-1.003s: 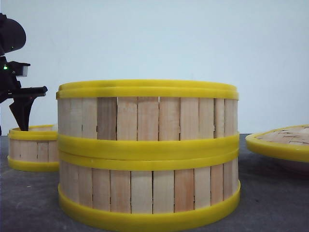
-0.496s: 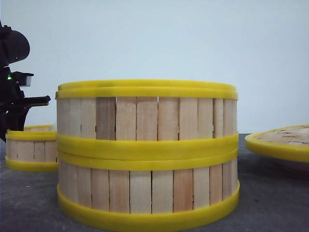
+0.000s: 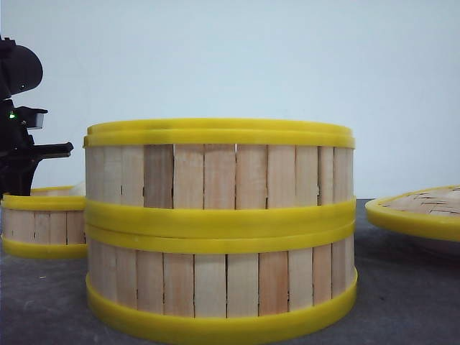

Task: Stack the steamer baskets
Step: 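Grasp the rim of another bun-filled basket with the left gripper and lift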

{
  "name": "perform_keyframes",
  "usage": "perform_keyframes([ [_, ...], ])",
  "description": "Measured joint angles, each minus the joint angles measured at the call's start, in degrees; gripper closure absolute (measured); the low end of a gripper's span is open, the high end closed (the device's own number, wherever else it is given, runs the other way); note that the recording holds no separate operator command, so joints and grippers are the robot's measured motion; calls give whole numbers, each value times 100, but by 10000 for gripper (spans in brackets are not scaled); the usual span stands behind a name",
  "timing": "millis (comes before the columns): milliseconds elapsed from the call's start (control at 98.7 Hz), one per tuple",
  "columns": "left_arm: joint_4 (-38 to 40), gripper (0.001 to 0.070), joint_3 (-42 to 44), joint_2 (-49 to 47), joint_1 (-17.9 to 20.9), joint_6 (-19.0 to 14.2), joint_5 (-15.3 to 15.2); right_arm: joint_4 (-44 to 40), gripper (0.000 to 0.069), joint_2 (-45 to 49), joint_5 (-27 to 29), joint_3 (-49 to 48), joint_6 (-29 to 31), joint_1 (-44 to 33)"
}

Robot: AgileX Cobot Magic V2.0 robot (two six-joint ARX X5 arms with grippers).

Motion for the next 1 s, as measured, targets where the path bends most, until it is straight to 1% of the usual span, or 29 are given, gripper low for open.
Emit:
perform_keyframes([
  [61, -31, 674, 0, -39, 28, -20, 129, 0, 289, 0, 0, 0, 0, 0],
  [182, -96, 674, 52, -278, 37, -83, 216, -2, 289, -15, 0, 0, 0, 0],
  [263, -190, 674, 205, -509, 57, -48, 326, -4, 289, -50, -2, 0, 0, 0],
  [344, -304, 674, 479, -706, 118, -48, 439, -9, 289, -87, -2, 0, 0, 0],
  [466, -612, 674, 1051, -874, 184, -61, 439, -48, 289, -131, 0, 0, -2, 0],
  [506, -726, 674, 1226, -907, 192, -66, 485, -55, 289, -155, 0, 0, -2, 0],
  [567, -933, 674, 1462, -953, 195, -63, 662, -92, 289, -203, 0, 0, -2, 0],
  [638, -1163, 674, 1696, -1012, 186, -70, 973, -170, 289, -280, 0, 0, -2, 0],
  [689, -1379, 674, 1888, -1038, 177, -96, 1252, -195, 289, -350, 4, 0, -2, 0],
  [770, -1727, 674, 2186, -1073, 138, -125, 1827, -210, 289, -501, 116, 0, -4, 0],
  [820, -1902, 674, 2295, -1119, 70, -127, 2114, -212, 289, -608, 144, 0, -7, 0],
  [871, -2059, 674, 2339, -1172, -59, -120, 2260, -212, 289, -713, 149, 0, -7, 0],
  [932, -2256, 674, 2341, -1231, -271, -81, 2330, -212, 289, -828, 151, 0, -7, 0],
  [1003, -2529, 674, 2341, -1235, -562, 52, 2398, -232, 289, -929, 149, 0, -7, 0],
])
